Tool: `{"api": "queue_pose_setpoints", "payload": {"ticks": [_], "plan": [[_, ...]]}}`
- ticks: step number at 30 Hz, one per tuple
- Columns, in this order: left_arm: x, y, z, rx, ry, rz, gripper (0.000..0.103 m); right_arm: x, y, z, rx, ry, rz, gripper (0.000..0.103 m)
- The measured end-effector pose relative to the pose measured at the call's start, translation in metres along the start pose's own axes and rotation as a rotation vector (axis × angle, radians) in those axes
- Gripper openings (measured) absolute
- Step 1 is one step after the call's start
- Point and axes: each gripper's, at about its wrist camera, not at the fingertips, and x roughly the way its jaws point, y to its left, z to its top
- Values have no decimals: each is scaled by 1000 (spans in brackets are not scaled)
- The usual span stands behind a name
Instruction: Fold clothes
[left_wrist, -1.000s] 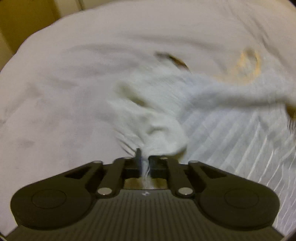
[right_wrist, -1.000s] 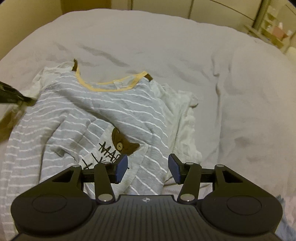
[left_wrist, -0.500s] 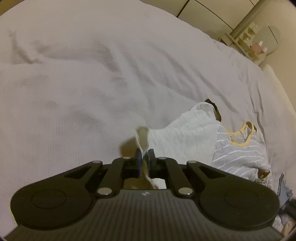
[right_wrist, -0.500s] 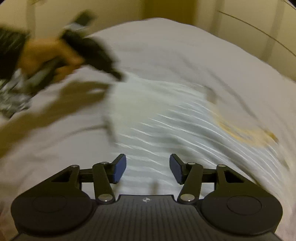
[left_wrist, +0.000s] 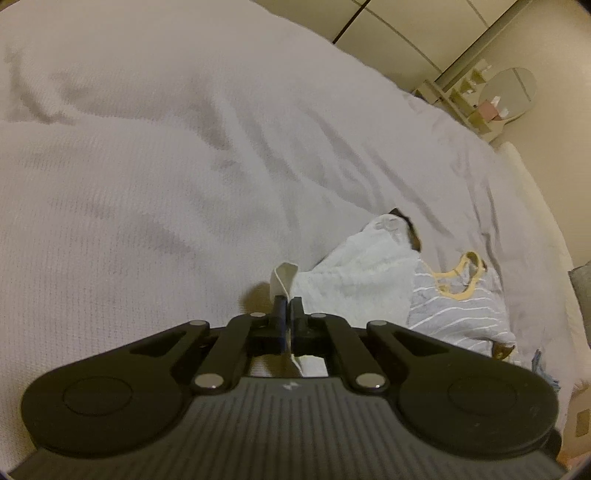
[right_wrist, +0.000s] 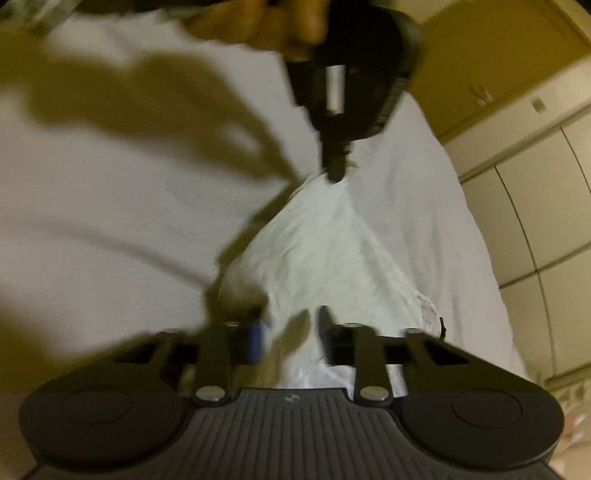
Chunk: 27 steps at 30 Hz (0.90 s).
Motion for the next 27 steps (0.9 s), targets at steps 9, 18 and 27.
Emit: {"api": "queue_pose_setpoints", "payload": {"ticks": [9,18,27], "plan": [[-19,2,1,26,-20,33,0,-20,-4,30,85,-141,144,1],[-23,10,-17,-20,1,188,0,-69,-35,-6,201,-165,282,33],[6,-140,-29,257,16,139,5,-95,-189,-188,672,86,48,46]]}}
